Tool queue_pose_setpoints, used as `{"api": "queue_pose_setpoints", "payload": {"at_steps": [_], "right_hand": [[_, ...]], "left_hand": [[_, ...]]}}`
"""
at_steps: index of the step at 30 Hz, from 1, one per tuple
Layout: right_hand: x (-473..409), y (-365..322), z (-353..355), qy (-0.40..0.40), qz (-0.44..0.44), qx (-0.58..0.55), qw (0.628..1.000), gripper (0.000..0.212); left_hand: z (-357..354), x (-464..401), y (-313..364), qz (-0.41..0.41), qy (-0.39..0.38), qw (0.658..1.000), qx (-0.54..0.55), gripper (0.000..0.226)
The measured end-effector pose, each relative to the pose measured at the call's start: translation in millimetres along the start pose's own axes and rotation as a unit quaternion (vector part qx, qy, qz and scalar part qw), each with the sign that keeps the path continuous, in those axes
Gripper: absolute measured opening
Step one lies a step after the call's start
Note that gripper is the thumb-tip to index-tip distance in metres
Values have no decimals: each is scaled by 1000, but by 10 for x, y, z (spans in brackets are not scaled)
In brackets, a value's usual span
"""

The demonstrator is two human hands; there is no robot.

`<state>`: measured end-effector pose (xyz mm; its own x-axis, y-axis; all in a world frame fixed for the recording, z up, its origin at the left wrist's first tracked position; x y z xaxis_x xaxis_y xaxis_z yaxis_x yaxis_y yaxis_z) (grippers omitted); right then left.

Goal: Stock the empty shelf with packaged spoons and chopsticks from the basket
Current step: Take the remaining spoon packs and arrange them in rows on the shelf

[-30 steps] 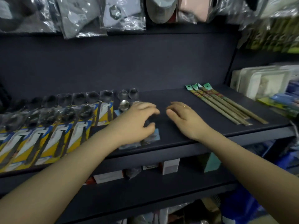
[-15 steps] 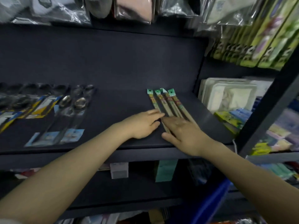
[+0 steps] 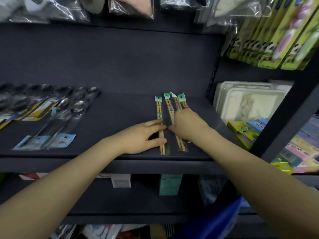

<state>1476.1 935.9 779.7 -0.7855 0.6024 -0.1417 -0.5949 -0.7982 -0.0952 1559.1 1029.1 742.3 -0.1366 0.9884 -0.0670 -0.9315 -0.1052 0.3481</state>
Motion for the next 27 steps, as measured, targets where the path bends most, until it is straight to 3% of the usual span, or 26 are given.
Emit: {"api": "queue_pose_setpoints", "payload": {"at_steps": [3, 5, 7, 9, 10, 11, 13, 15, 18, 22, 27], "right_hand": [[-86, -79, -10, -32, -42, 28, 998, 27], [-126, -94, 3, -41, -72, -10, 996, 21], [-161, -18, 3, -64, -132, -153, 977, 4], [-147, 27, -30, -88, -195, -344, 914, 8], [-138, 41, -48, -89, -203, -384, 896, 6], [-133, 64, -64, -86, -195, -382, 899, 14], [-96, 101, -62, -71, -151, -295, 941, 22], [-56, 182, 24, 7, -104, -167, 981, 22], [43, 355, 113, 109, -109, -75, 985, 22], [92, 363, -43, 74, -101, -11, 992, 32], [195, 205, -110, 120, -33, 0, 992, 28]], "left_hand": [[22, -29, -1, -2, 11, 1000, 1, 62], [51, -42, -15, 1, 15, 1000, -9, 62], [87, -52, -20, 4, 22, 999, -25, 64], [111, -60, -5, 0, 35, 998, -42, 67], [114, -65, 7, -1, 38, 998, -46, 69], [116, -73, 18, 1, 40, 998, -44, 71], [119, -94, 38, 2, 38, 998, -44, 70], [115, -115, 68, -18, 31, 998, -55, 59], [82, -137, 95, -35, 9, 996, -76, 54], [33, -190, 97, -26, -20, 995, -95, 61], [21, -305, 131, -24, -26, 996, -85, 65]]}}
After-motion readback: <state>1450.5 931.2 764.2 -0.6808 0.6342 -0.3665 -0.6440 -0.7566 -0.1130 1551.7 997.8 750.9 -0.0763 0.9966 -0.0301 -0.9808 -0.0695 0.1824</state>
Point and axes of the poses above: each hand's wrist, its own x-axis away from the middle knuckle, its own z-axis out of the back of the hand, y = z × x, the point moved 5 cm from there along -x, towards the middle knuckle, and after that the axes turned 6 degrees about y, right-handed, at the moved point
